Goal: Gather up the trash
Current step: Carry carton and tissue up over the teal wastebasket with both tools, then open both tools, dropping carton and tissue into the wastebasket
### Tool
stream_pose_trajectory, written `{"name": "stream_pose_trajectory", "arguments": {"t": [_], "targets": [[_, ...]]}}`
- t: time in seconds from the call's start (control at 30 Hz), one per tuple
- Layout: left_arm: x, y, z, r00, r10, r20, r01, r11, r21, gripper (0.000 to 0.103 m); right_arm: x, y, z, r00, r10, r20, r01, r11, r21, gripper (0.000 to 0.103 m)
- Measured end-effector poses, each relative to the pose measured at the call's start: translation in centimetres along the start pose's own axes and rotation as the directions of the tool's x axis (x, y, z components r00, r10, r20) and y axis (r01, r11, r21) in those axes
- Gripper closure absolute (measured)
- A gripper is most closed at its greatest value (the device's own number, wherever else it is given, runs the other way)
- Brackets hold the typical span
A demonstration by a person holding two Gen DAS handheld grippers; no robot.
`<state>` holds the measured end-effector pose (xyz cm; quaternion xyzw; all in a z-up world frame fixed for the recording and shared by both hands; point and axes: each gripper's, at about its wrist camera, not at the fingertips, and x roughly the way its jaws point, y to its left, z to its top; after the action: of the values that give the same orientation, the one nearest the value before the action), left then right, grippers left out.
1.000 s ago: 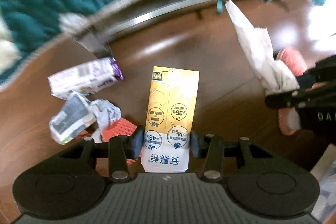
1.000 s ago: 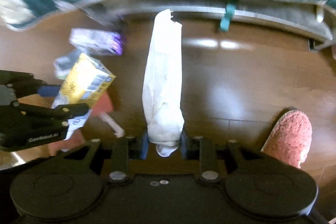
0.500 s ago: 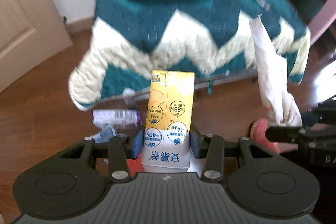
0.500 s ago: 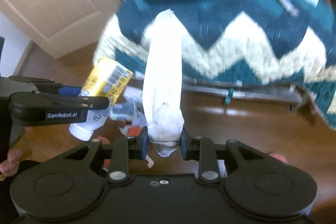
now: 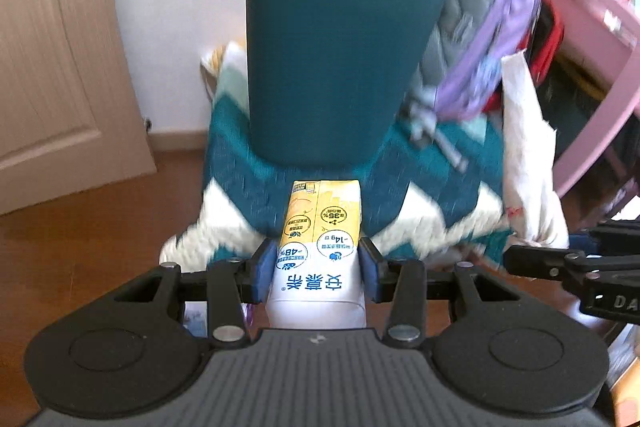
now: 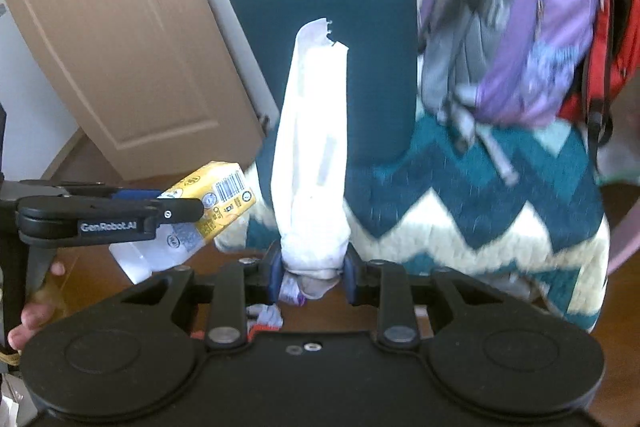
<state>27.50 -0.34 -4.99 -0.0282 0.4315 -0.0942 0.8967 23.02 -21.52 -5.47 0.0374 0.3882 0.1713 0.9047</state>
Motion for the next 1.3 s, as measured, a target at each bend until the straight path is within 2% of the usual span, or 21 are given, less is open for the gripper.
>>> {"name": "stream_pose_trajectory", "arguments": {"t": [0.17, 0.33, 0.5, 0.6, 0.77, 0.9, 1.13, 1.3], "targets": [[-3.0, -0.3, 4.9, 0.995, -0.001, 0.101, 0.003, 1.000, -0.018, 0.060, -1.3, 0.5, 5.2, 0.998, -0.019, 0.062, 0.022, 0.998, -0.058, 0.075], [-5.1, -1.1, 10.2, 0.980, 0.012, 0.201, -0.010, 1.000, -0.010, 0.060, -1.7, 0.6, 10.5, 0.991, -0.043, 0.129, 0.054, 0.995, -0.083, 0.075], [-5.8, -1.4, 15.1, 0.964, 0.023, 0.266, -0.013, 0.999, -0.039, 0.060, -0.9, 0.5, 14.8, 0.980, -0.078, 0.186, 0.099, 0.990, -0.105, 0.075], [-5.2, -1.4, 18.0, 0.954, 0.027, 0.299, -0.013, 0.999, -0.050, 0.060, -0.1, 0.1, 16.9, 0.978, -0.093, 0.187, 0.114, 0.988, -0.102, 0.075], [-2.1, -1.8, 21.7, 0.951, 0.080, 0.298, -0.073, 0.997, -0.033, 0.060, 3.5, -1.4, 19.8, 0.981, -0.119, 0.153, 0.132, 0.988, -0.077, 0.075], [1.3, -1.9, 23.5, 0.960, 0.097, 0.261, -0.095, 0.995, -0.021, 0.060, 6.0, -2.2, 21.7, 0.983, -0.133, 0.126, 0.143, 0.987, -0.074, 0.075], [7.7, -1.4, 25.1, 0.980, 0.121, 0.161, -0.124, 0.992, 0.010, 0.060, 10.9, -3.7, 22.8, 0.987, -0.151, 0.045, 0.156, 0.980, -0.123, 0.075], [11.2, -1.4, 25.2, 0.987, 0.136, 0.088, -0.140, 0.989, 0.039, 0.060, 12.6, -4.2, 22.7, 0.991, -0.134, 0.014, 0.135, 0.982, -0.129, 0.073]]}}
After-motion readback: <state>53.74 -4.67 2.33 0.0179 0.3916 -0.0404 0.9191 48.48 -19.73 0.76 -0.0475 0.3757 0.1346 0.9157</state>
